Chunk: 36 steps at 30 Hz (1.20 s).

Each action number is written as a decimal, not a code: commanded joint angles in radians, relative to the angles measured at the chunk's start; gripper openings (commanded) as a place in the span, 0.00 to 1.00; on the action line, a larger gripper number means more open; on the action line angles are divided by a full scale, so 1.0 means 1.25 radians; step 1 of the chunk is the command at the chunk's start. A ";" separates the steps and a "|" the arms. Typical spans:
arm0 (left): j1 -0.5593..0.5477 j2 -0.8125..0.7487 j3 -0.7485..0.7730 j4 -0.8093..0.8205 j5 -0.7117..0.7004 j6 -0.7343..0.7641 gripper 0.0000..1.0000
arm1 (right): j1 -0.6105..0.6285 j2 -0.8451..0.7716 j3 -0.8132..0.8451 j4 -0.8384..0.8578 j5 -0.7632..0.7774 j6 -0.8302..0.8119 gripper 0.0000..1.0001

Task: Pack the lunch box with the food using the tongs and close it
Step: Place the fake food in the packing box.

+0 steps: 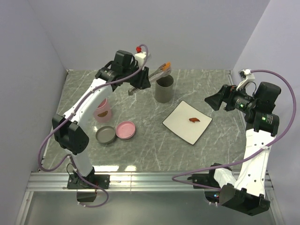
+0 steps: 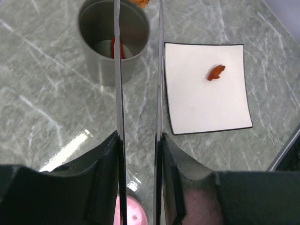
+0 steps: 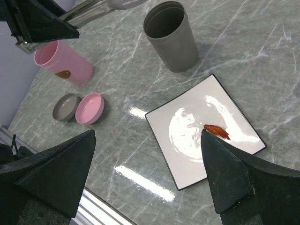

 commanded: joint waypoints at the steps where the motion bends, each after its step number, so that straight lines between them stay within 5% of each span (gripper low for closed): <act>1: 0.026 0.006 0.038 0.011 0.063 0.018 0.08 | -0.007 -0.010 0.008 0.012 -0.004 0.003 1.00; 13: 0.038 0.063 0.048 0.000 0.068 0.015 0.15 | -0.007 -0.007 0.010 0.010 -0.004 0.004 1.00; 19: 0.040 0.089 0.064 -0.002 0.061 0.005 0.24 | -0.007 -0.006 0.012 0.010 -0.003 0.003 1.00; 25: 0.040 0.089 0.066 -0.007 0.070 -0.001 0.44 | -0.008 -0.002 0.012 0.012 -0.006 0.004 1.00; 36: 0.040 0.073 0.091 -0.030 0.085 0.018 0.56 | -0.008 -0.005 0.009 0.012 -0.009 0.002 1.00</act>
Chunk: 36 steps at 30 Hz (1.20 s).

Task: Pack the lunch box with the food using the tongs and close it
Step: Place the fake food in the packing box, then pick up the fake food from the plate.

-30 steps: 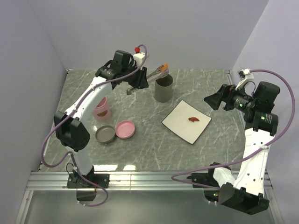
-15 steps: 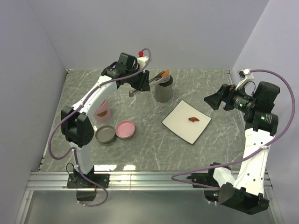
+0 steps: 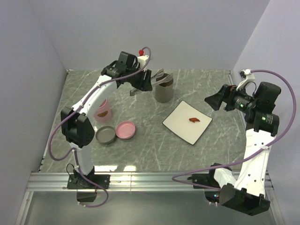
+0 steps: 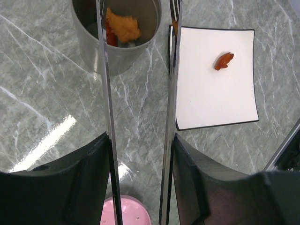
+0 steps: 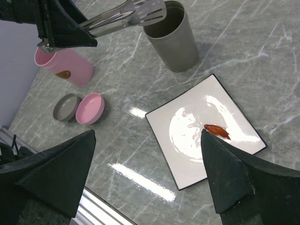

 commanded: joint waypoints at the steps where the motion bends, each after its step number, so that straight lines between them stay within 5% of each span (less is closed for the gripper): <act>1: -0.001 -0.033 0.050 0.011 0.034 0.012 0.56 | -0.008 -0.005 0.009 0.012 -0.009 -0.001 1.00; 11: -0.103 -0.041 0.037 -0.048 0.184 0.158 0.56 | -0.014 0.002 0.033 0.020 -0.025 0.010 1.00; 17: -0.206 -0.014 -0.005 -0.074 0.155 0.229 0.55 | -0.014 0.005 0.033 0.016 -0.019 0.003 1.00; 36: -0.287 0.126 -0.046 -0.011 0.043 0.232 0.52 | -0.020 0.007 0.038 0.020 -0.036 0.011 1.00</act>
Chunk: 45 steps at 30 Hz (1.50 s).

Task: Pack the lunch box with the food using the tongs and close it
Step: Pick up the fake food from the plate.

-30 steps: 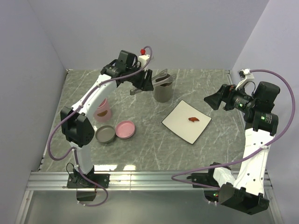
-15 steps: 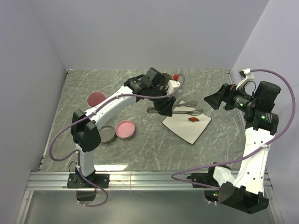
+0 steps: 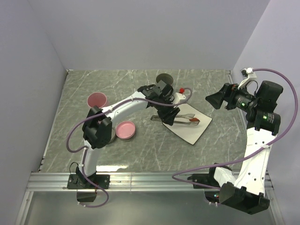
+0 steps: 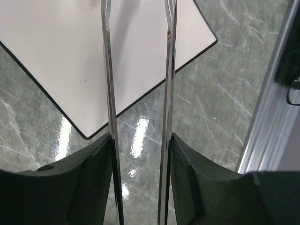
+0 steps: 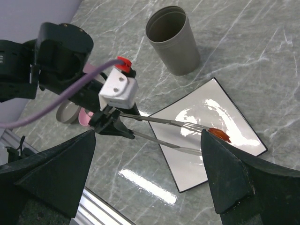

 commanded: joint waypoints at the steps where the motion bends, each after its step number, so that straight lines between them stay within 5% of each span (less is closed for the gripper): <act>1: -0.015 0.002 -0.006 0.052 -0.042 0.017 0.52 | -0.006 -0.006 0.020 0.019 -0.016 0.007 1.00; 13: -0.024 0.048 0.032 0.100 -0.134 0.020 0.51 | -0.006 -0.007 0.015 0.019 -0.016 0.005 1.00; 28: -0.032 0.110 0.077 0.070 -0.117 0.016 0.48 | -0.005 -0.001 0.006 0.030 -0.015 0.006 1.00; 45: -0.023 0.017 0.023 0.093 -0.122 -0.017 0.24 | -0.008 -0.005 0.001 0.034 -0.015 0.007 1.00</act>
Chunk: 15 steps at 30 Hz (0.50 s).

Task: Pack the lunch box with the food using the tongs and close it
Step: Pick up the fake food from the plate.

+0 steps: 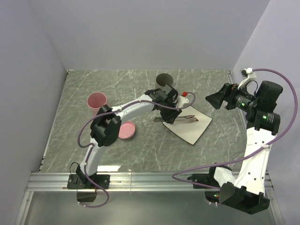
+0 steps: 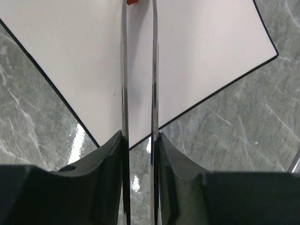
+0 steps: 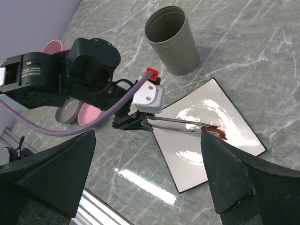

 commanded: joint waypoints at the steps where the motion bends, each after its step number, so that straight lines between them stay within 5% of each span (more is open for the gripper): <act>1: 0.005 -0.101 -0.012 0.033 0.003 -0.017 0.24 | -0.007 -0.005 0.008 0.024 -0.015 0.007 1.00; 15: 0.062 -0.218 -0.028 0.026 0.022 -0.046 0.23 | -0.007 0.003 0.016 0.018 -0.014 0.005 1.00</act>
